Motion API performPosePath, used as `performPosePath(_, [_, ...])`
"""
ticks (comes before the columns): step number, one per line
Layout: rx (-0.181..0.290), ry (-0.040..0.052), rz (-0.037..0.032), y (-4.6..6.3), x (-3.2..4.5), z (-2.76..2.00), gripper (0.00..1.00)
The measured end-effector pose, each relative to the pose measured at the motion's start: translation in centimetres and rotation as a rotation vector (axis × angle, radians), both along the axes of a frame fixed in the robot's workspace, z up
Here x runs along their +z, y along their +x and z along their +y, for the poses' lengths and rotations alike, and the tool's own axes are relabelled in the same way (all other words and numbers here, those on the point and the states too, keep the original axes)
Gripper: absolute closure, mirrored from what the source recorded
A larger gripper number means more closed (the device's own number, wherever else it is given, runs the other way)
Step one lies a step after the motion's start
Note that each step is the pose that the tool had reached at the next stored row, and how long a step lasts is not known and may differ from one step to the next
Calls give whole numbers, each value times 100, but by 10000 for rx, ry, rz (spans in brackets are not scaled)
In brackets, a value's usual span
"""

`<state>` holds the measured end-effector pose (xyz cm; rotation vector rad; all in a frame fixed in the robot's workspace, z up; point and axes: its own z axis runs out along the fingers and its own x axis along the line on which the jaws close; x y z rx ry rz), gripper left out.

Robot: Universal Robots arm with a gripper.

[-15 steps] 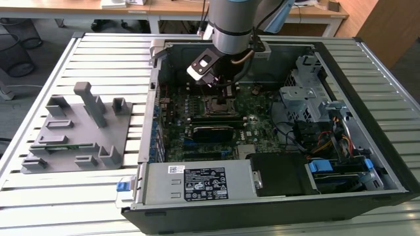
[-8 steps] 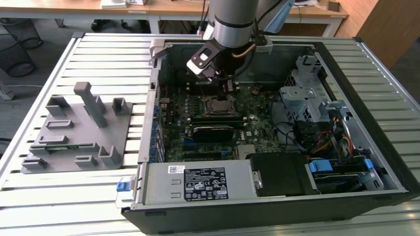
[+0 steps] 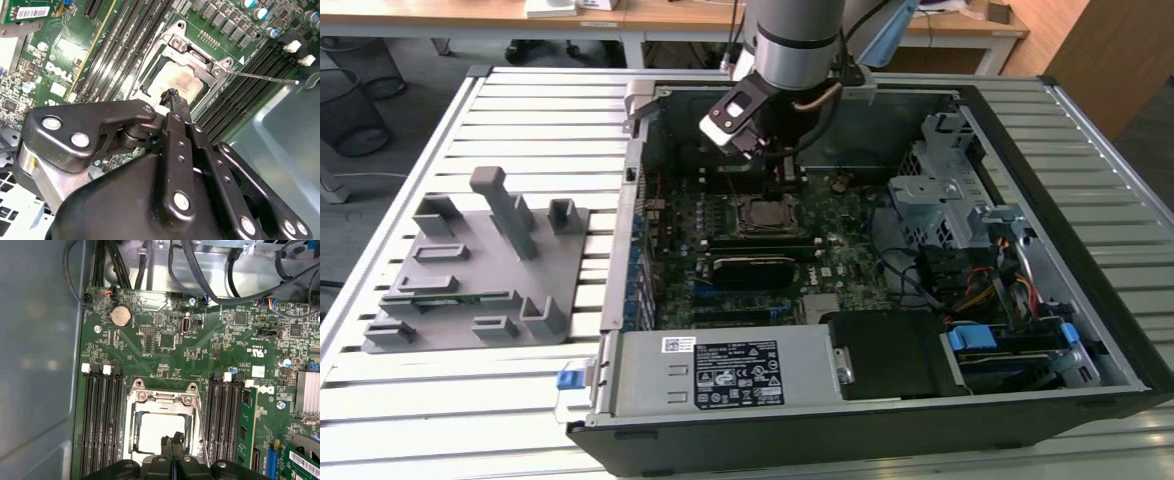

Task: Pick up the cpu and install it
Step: 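Install the first cpu locking lever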

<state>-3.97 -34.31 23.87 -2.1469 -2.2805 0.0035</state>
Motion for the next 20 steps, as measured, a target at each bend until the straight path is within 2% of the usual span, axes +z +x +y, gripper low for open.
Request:
performPosePath(5, [0,-1,-18,0,111,1,89])
performPosePath(10, [40,-91,-25,0,127,1,89])
performPosePath(20, [1778,-90,-35,0,127,2,89])
